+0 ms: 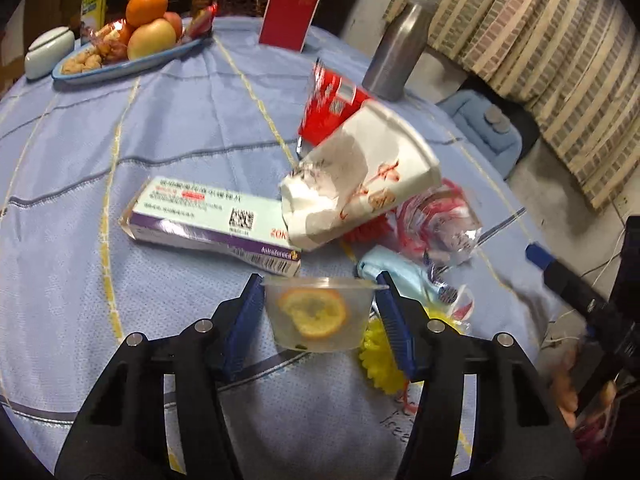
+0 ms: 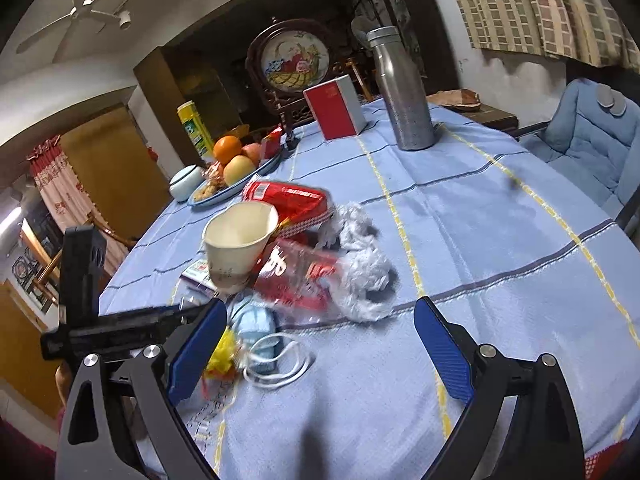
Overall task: Collect trash
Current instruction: 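Grasp the plastic lemon cup with the left gripper while the right gripper grasps the yellow flower, then carry the yellow flower and lemon cup to the red basket and release both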
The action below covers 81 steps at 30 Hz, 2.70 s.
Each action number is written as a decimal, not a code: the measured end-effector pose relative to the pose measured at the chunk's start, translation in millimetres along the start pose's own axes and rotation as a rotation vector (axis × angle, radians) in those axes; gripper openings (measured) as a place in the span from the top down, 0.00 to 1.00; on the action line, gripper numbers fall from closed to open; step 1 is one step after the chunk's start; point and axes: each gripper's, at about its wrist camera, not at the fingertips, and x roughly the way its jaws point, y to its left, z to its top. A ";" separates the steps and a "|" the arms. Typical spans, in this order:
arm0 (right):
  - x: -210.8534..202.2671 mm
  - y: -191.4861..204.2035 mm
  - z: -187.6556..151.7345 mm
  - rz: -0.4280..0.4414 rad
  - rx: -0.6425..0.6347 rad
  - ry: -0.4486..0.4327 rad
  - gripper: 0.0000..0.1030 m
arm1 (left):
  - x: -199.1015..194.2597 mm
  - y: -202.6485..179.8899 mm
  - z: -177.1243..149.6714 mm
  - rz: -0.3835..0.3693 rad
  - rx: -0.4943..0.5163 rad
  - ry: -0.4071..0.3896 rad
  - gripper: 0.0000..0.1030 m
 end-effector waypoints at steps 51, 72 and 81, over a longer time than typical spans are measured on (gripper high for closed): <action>-129.8 -37.1 -35.6 -0.098 0.037 -0.159 0.95 | -49.1 -98.7 -14.3 -0.088 0.119 -0.175 0.45; -210.2 -235.8 -179.5 -0.603 0.441 -0.126 0.43 | 37.0 -332.6 -82.1 -0.340 0.591 0.117 0.45; -249.9 -271.6 -194.6 -0.629 0.536 -0.247 0.38 | 91.0 -420.4 -116.6 -0.369 0.759 0.244 0.37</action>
